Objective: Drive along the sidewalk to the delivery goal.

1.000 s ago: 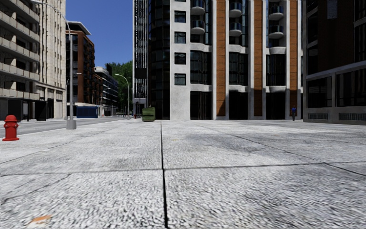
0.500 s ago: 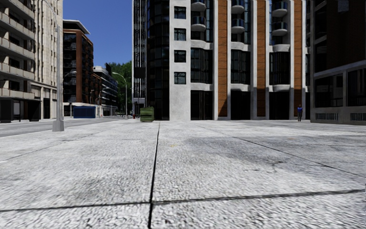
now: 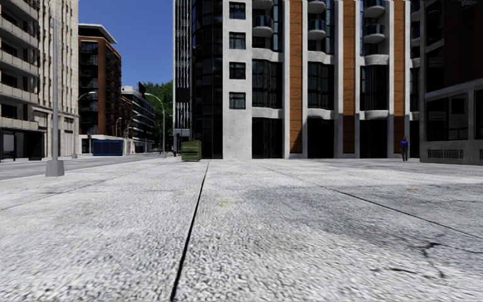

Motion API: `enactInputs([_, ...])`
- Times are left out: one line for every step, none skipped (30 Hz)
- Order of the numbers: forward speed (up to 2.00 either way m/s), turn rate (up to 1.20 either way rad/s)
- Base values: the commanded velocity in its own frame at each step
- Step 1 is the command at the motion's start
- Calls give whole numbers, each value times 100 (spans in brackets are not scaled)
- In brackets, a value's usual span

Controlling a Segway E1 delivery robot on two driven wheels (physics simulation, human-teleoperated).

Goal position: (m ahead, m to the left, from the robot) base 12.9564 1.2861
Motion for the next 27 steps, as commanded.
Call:
enactInputs([200, 0])
enactInputs([200, 0])
enactInputs([200, 0])
enactInputs([200, 0])
enactInputs([200, 0])
enactInputs([200, 0])
enactInputs([200, 0])
enactInputs([200, 0])
enactInputs([200, 0])
enactInputs([200, 0])
enactInputs([200, 0])
enactInputs([200, 0])
enactInputs([200, 0])
enactInputs([200, 0])
enactInputs([200, 0])
enactInputs([200, 0])
enactInputs([200, 0])
enactInputs([200, 0])
enactInputs([200, 0])
enactInputs([200, 0])
enactInputs([200, 0])
enactInputs([200, 0])
enactInputs([200, 0])
enactInputs([200, 0])
enactInputs([200, 0])
enactInputs([200, 0])
enactInputs([200, 0])
